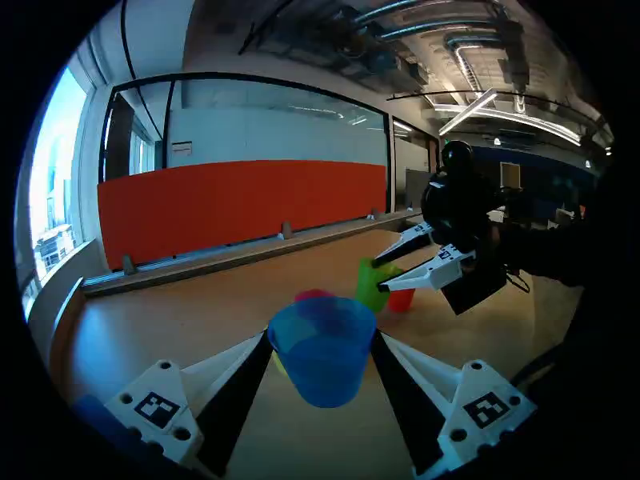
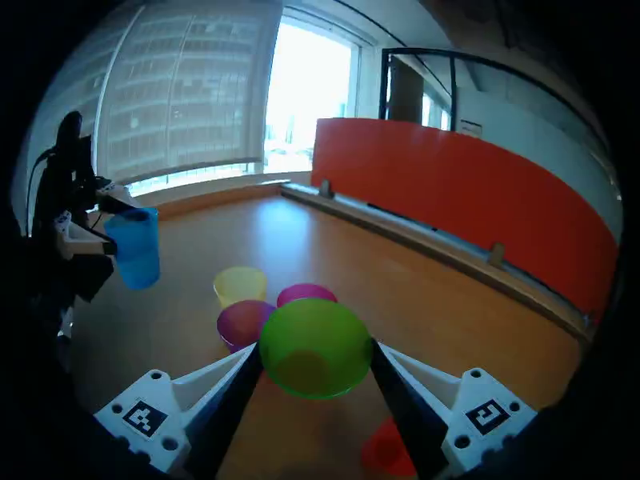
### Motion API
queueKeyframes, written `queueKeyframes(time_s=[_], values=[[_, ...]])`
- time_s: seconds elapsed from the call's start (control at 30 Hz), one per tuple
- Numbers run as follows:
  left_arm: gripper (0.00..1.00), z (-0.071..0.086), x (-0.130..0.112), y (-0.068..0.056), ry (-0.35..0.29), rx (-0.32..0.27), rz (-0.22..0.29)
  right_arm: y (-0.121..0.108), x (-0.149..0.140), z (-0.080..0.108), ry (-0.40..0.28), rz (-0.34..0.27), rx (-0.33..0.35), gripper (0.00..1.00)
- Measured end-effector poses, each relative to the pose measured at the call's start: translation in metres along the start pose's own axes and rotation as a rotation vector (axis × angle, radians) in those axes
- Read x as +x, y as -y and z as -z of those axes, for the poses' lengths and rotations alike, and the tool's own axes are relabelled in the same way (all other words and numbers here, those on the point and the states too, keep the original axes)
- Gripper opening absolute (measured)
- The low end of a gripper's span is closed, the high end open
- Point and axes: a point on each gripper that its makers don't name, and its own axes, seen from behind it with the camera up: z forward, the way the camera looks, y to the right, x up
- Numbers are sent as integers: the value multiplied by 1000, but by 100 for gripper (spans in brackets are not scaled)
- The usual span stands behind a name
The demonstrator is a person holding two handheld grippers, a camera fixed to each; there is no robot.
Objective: Pour water
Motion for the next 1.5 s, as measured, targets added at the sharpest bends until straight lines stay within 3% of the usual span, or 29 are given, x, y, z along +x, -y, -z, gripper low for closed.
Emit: queueKeyframes(time_s=[0.6, 1.0, 1.5], values=[[87, 4, 2, -10, -8, 2, -3, 14, 27, 33, -147, 4, -22, 96], [87, 6, 5, -14, -20, -2, 3, 23, 34, 40, -207, 21, -28, 96], [87, 3, 4, -22, -31, -14, 14, 32, 42, 47, -287, -1, -29, 96]])
